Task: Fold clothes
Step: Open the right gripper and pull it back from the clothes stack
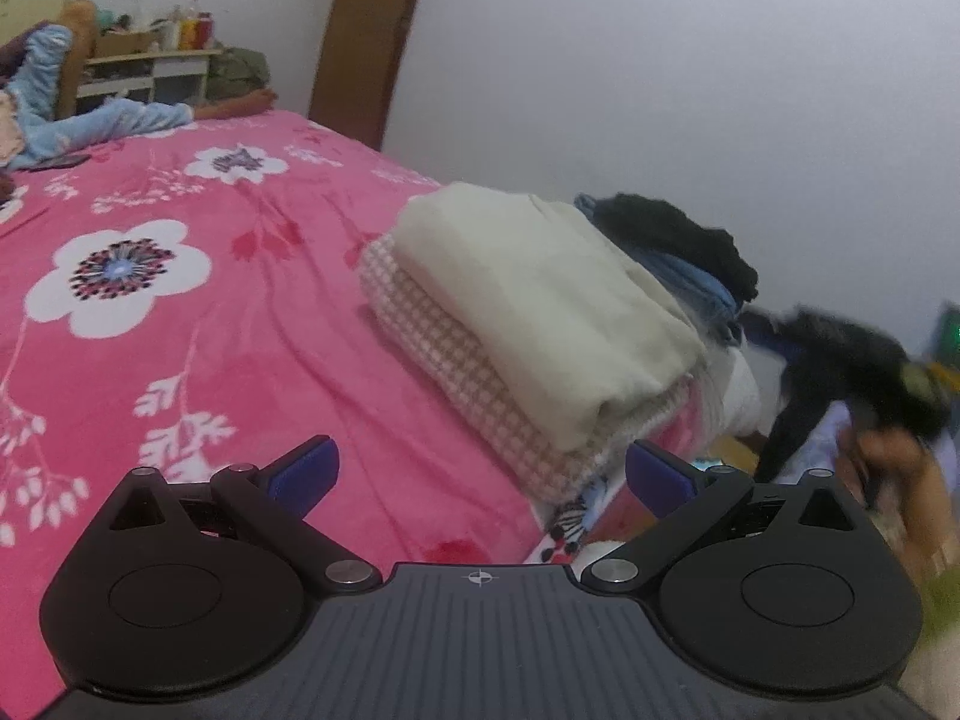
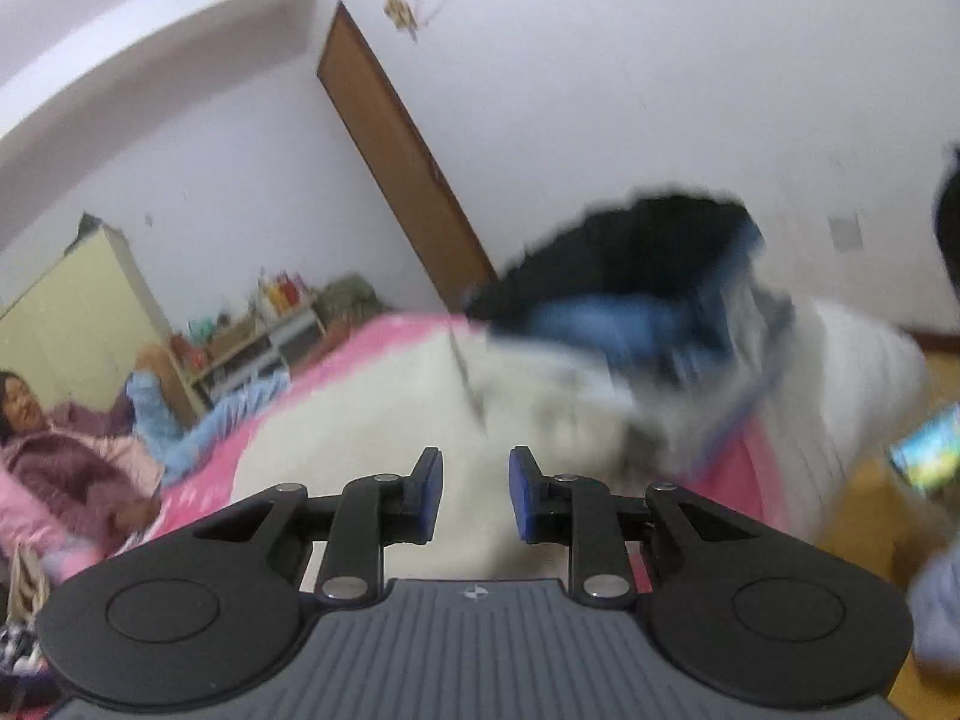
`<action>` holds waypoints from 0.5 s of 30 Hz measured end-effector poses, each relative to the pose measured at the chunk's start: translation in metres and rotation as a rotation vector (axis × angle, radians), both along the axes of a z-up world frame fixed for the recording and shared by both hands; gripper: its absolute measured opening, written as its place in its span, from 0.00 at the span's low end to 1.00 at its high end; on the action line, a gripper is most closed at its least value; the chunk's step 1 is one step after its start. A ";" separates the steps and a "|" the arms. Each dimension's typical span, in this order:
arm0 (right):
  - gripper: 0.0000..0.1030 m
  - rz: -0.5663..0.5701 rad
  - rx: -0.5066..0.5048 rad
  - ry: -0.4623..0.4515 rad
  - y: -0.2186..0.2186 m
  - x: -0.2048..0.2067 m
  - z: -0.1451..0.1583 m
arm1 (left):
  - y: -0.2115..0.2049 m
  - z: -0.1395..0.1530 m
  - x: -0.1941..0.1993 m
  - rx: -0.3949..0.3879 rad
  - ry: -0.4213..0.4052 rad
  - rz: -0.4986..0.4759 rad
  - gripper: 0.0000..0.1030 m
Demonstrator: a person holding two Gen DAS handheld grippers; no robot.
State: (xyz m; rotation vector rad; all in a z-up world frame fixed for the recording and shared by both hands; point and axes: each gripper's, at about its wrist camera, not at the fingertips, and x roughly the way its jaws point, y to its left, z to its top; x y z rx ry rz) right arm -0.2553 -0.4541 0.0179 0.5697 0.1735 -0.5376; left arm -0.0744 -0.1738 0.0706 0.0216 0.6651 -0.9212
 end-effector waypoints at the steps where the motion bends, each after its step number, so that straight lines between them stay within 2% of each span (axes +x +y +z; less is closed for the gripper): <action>1: 0.24 -0.008 -0.008 0.002 -0.011 0.012 0.002 | 0.004 -0.001 -0.001 -0.006 0.003 0.013 0.99; 2: 0.24 -0.017 -0.020 0.016 -0.022 0.025 0.001 | 0.008 -0.003 -0.003 -0.010 0.008 0.025 1.00; 4: 0.24 -0.049 -0.022 0.106 -0.046 0.054 -0.015 | 0.015 -0.008 -0.005 -0.011 0.021 0.050 0.99; 6: 0.22 -0.063 0.081 0.208 -0.069 0.073 -0.040 | 0.022 -0.014 -0.008 -0.005 0.036 0.074 0.99; 7: 0.17 -0.077 0.121 0.214 -0.074 0.073 -0.049 | 0.026 -0.015 -0.009 -0.003 0.038 0.084 1.00; 12: 0.21 -0.060 0.129 0.076 -0.037 0.026 -0.033 | 0.049 -0.018 -0.011 -0.013 0.029 0.139 1.00; 15: 0.35 -0.017 0.124 0.030 -0.002 -0.009 -0.023 | 0.054 -0.018 -0.013 -0.022 0.032 0.139 0.99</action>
